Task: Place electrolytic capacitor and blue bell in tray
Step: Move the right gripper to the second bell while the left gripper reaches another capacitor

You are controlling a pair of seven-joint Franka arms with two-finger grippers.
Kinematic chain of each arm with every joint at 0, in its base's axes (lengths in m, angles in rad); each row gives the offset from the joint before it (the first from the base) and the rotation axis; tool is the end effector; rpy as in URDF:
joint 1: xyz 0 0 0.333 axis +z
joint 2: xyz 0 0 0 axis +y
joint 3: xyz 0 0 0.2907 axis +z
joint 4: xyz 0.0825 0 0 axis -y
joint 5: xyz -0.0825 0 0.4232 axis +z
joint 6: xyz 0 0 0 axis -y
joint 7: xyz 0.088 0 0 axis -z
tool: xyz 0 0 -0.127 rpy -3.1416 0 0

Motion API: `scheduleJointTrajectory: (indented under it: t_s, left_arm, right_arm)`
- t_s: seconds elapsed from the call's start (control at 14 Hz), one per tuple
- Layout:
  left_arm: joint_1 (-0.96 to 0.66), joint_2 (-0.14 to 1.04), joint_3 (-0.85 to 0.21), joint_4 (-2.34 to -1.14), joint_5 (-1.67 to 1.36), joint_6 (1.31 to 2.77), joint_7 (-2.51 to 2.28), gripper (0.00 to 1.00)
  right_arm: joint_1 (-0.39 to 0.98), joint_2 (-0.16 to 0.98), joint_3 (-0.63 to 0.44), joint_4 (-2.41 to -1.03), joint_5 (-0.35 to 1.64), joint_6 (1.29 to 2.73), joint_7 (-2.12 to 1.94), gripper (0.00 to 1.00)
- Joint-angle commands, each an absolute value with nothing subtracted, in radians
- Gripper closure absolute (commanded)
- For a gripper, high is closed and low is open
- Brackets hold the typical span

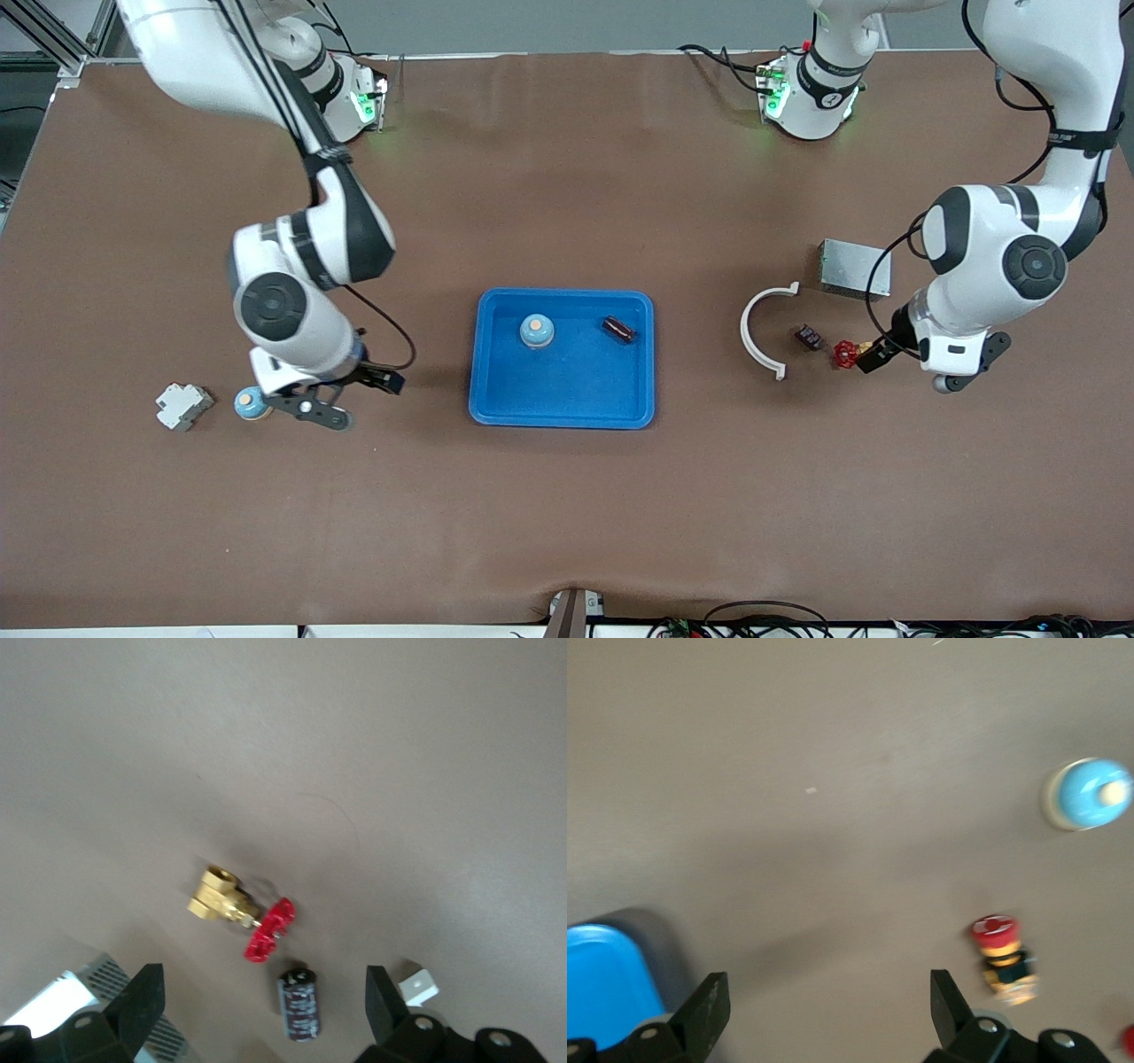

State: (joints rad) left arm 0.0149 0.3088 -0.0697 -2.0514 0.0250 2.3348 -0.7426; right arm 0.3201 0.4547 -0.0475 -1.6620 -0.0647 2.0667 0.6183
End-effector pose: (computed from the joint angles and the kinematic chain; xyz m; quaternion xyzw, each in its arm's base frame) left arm 0.6075 -0.0331 0.2138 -0.9438 -0.3303 0.0119 0.0032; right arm 0.6632 0.1830 0.2780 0.9870 -0.1538 -0.0058 0.0455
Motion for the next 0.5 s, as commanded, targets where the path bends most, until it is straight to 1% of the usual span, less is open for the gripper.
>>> scheduleJointTrajectory:
  t_s: [0.0, 0.21, 0.43]
  left_arm:
    - [-0.026, 0.328, -0.077, -2.046, 0.028, 2.365, -0.828, 0.0]
    - [-0.048, 0.348, -0.078, -2.042, 0.028, 2.365, -0.885, 0.0]
    - [-0.048, 0.373, -0.08, -2.052, 0.028, 2.365, -0.893, 0.0]
  right_arm:
    - [0.252, 0.335, -0.025, -1.816, -0.069, 2.114, 0.519, 0.0]
    - [0.192, 0.269, -0.023, -1.968, -0.067, 2.248, 0.447, 0.0]
    - [0.146, 0.264, -0.023, -2.029, -0.066, 2.328, 0.422, 0.0]
